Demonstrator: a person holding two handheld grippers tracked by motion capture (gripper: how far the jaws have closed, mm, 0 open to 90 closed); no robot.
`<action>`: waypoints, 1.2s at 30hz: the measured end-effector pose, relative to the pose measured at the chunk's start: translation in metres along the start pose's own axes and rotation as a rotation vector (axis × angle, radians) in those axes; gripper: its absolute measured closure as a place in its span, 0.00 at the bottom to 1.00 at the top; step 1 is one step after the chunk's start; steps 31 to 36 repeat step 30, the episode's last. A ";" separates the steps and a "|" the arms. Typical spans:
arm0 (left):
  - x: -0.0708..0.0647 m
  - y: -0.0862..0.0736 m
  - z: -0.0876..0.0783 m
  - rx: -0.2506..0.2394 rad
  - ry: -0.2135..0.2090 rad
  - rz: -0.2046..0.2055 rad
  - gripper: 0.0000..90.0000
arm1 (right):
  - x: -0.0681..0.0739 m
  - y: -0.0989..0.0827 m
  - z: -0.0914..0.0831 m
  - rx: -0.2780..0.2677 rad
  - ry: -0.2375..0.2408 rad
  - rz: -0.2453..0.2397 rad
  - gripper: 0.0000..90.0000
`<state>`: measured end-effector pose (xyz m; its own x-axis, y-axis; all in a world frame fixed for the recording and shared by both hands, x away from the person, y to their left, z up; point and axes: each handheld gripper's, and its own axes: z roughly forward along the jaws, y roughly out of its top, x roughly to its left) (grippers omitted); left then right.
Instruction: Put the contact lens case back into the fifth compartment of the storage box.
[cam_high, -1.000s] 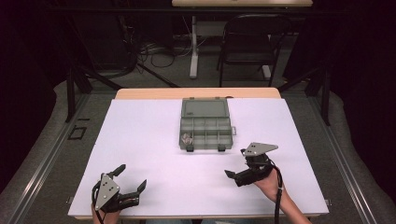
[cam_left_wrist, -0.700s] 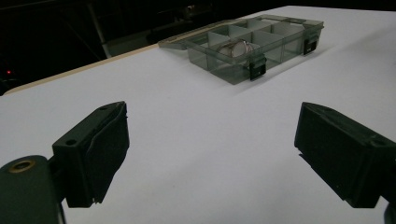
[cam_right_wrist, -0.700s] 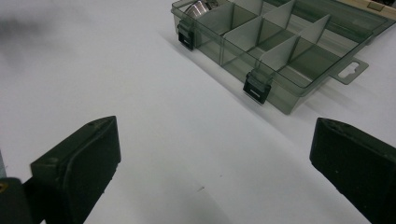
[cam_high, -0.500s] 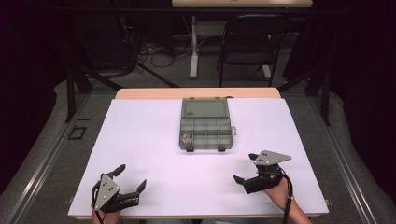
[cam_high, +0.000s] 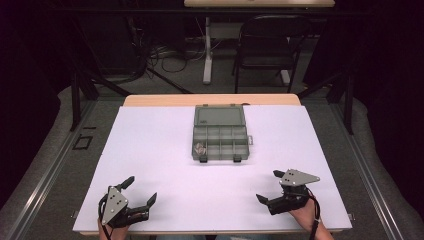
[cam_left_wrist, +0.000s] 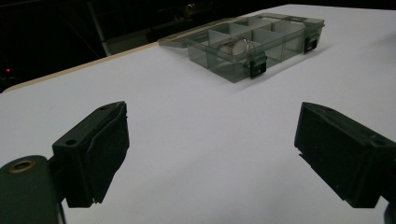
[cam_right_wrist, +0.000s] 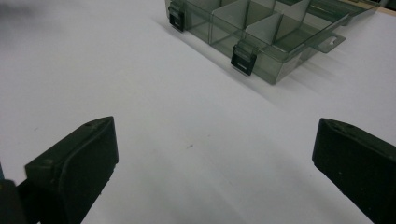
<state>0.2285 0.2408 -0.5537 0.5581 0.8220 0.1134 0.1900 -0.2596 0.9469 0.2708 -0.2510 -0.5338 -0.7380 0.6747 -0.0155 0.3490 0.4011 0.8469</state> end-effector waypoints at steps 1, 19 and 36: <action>0.000 0.000 0.000 0.003 -0.001 0.003 0.12 | 0.000 -0.002 0.000 -0.002 0.001 0.000 0.00; 0.000 -0.001 0.003 0.012 -0.010 -0.013 0.12 | -0.001 -0.026 -0.012 -0.024 -0.025 0.003 0.00; 0.002 -0.002 0.005 0.026 -0.030 -0.028 0.12 | -0.001 -0.030 -0.015 -0.037 -0.023 0.006 0.00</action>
